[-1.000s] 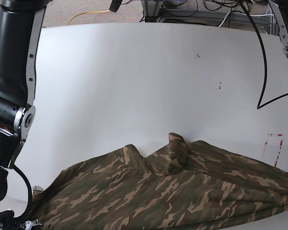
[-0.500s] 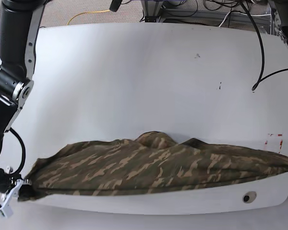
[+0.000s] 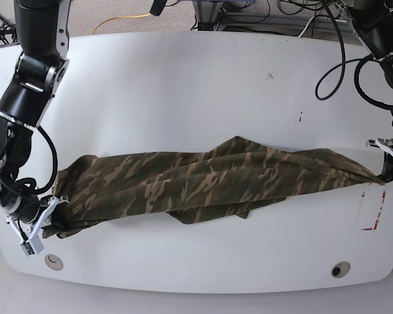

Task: Fold the T-shirt properly
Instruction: 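Lift the shirt with both grippers and shake it out above the table, then lay the shirt down and regrasp its edge with both grippers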

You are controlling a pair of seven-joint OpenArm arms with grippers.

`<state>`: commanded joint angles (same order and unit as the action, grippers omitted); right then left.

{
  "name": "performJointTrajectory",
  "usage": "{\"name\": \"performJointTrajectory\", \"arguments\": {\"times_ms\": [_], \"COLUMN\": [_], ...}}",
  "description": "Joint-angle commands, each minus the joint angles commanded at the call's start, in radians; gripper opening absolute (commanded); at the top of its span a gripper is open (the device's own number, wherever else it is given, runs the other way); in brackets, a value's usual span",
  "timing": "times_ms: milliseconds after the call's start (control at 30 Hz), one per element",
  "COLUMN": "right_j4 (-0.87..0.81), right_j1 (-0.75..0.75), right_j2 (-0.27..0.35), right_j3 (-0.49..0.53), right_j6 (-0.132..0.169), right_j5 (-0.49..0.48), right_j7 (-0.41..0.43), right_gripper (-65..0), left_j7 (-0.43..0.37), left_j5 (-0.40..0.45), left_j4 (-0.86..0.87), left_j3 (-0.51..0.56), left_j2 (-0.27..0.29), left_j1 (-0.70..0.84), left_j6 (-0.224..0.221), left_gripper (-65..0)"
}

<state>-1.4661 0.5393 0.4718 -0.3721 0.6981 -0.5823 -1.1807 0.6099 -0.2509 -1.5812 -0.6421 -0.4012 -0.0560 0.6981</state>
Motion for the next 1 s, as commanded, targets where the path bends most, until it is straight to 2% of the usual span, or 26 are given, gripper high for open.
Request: {"name": "performJointTrajectory", "arguments": {"times_ms": [67,133,267,467,700,833,1000], "right_j4": [-0.034,-0.068,-0.126,-0.149,-0.147,-0.164,-0.186], "right_j1": [-0.064,-0.115,-0.229,-0.342,-0.445,-0.517,-0.6], "right_j2": [-0.002,0.0,-0.002,-0.017,-0.02,-0.021,-0.054], "right_j3": [-0.015,-0.018,-0.072,-0.1,-0.121,-0.121,-0.189], "right_j6": [0.0,0.0,0.0,0.0,0.0,0.0,0.0], "right_j5": [-0.003,-0.003,-0.003,0.002,0.003,-0.002,0.003], "right_j7": [-0.003,-0.005,-0.005,-0.003,0.0,0.0,0.0], "right_gripper": [-65.0,-65.0,-65.0,-65.0,-65.0,-65.0,-65.0], "left_j7": [0.0,0.0,-0.002,-0.002,-0.002,-0.002,-0.002], "left_j5": [0.0,0.0,0.002,0.0,0.009,0.052,0.068], "left_j4": [0.0,-0.008,-0.009,-0.009,-0.009,0.038,0.08], "left_j3": [-0.006,-0.014,-0.061,-0.097,-0.132,-0.143,-0.193], "left_j2": [0.035,0.044,0.044,0.043,0.044,0.044,0.043], "left_j1": [0.035,0.072,0.141,0.232,0.284,0.287,0.315], "left_j6": [0.0,0.0,0.0,0.0,0.0,0.0,0.0], "left_gripper": [-64.2,-64.3,-64.3,-64.3,-64.3,-64.2,-64.2]}}
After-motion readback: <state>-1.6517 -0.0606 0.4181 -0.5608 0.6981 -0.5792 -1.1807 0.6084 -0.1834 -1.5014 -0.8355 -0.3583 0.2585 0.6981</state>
